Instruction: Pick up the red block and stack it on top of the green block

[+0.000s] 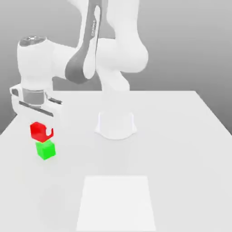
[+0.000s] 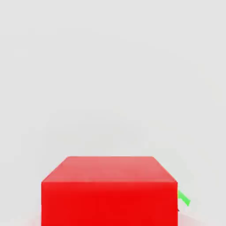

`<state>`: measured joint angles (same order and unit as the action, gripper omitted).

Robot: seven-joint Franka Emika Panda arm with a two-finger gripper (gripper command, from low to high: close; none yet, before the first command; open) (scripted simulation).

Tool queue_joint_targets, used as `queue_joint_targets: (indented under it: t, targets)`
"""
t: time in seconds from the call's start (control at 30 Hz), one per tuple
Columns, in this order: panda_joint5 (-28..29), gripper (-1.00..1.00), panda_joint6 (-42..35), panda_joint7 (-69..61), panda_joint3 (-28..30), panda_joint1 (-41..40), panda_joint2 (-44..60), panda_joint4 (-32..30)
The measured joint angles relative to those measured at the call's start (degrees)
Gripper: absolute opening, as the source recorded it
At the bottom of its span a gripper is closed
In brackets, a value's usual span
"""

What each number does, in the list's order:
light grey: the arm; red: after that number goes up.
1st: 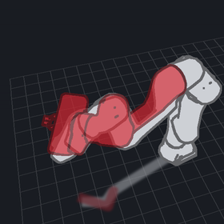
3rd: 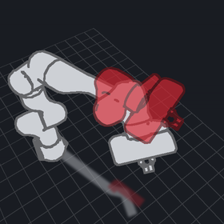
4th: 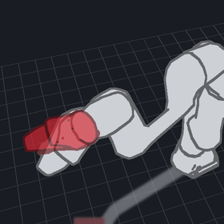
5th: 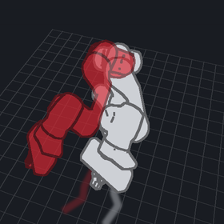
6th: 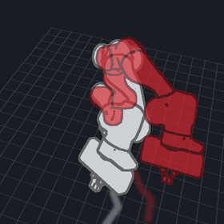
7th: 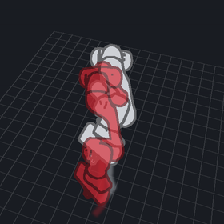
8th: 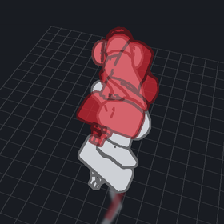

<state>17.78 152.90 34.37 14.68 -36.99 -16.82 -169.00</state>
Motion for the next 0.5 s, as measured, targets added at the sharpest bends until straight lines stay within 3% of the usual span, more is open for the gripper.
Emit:
queue_joint_targets:
  t: [0.23, 0.5]
  targets:
    - [0.20, -1.00, -1.02, -17.95, 8.75, -0.98, -3.06, -2.18]
    - [-9.89, -1.00, 5.25, -27.51, 15.21, 7.05, 3.91, -2.59]
